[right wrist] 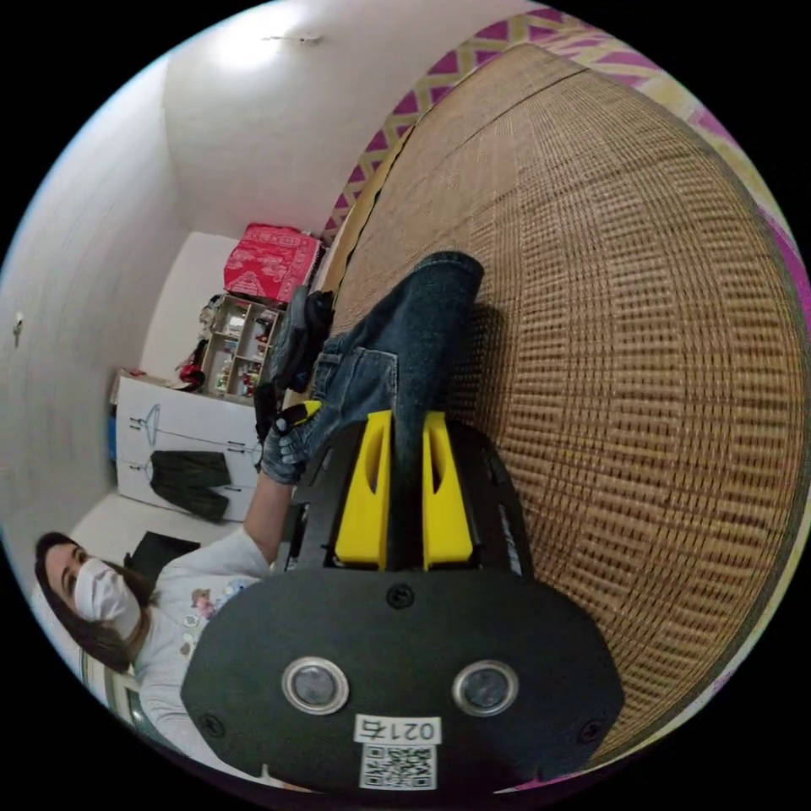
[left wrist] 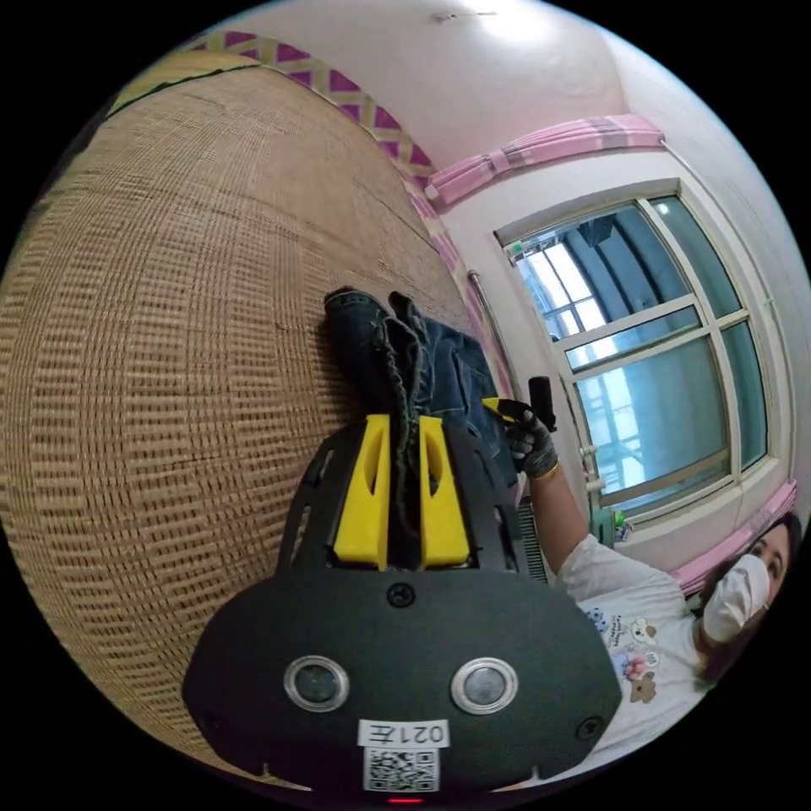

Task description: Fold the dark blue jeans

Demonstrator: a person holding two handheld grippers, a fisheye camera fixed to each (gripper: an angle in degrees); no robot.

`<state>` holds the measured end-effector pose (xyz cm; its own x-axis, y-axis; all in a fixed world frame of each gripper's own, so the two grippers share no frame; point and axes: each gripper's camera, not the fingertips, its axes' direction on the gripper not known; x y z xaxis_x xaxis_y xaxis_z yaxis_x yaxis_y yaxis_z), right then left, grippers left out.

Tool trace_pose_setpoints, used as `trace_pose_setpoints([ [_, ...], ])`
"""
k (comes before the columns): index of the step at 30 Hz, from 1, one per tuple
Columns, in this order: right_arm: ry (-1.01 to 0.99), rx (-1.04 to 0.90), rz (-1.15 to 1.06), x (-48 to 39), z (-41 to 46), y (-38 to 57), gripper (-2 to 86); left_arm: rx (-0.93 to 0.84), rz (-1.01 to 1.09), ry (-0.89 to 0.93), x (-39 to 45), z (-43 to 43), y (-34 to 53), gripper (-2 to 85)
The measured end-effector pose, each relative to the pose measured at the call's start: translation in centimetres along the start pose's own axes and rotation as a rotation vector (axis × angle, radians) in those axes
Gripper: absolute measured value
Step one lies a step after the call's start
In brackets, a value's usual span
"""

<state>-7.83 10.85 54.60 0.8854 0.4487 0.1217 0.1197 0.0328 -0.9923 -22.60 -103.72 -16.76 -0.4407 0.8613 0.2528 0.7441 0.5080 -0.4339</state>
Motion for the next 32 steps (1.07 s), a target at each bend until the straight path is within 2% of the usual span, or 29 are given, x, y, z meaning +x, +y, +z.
trace_pose_setpoints([
  [5, -0.044, 0.050, -0.101, -3.5, -5.3, -3.6, 5.8, 0.034, 0.156, 0.031, 4.8, 0.0, -5.4, 4.6],
  [8, 0.032, 0.129, -0.147, -5.6, -9.4, -7.7, 5.8, 0.029, 0.217, 0.007, 7.2, 2.6, -11.9, 4.6],
  [12, 0.155, 0.229, -0.110, -6.0, -13.2, -13.2, 6.0, 0.027, 0.268, -0.108, 9.9, 9.0, -21.4, 4.5],
  [15, 0.273, 0.308, -0.049, -5.1, -14.3, -16.6, 7.0, 0.084, 0.237, -0.302, 10.1, 13.5, -25.2, 2.5],
  [17, 0.459, 0.323, 0.032, -3.8, -13.2, -17.6, 10.0, 0.115, 0.194, -0.422, 9.3, 15.4, -25.7, 3.0],
  [19, 0.583, 0.311, 0.055, -3.3, -11.9, -17.4, 12.1, 0.101, 0.183, -0.469, 7.8, 17.2, -24.5, 7.7],
  [23, 0.728, 0.236, -0.073, -5.1, -6.3, -14.3, 14.1, 0.016, 0.212, -0.474, 6.4, 18.7, -19.8, 14.8],
  [26, 0.833, 0.200, -0.192, -7.7, -0.5, -9.7, 15.4, 0.026, 0.268, -0.534, 6.6, 18.7, -13.3, 15.8],
  [32, 0.837, 0.132, -0.293, -10.7, 10.3, -0.3, 16.8, 0.078, 0.291, -0.609, 7.1, 18.6, -0.7, 15.7],
])
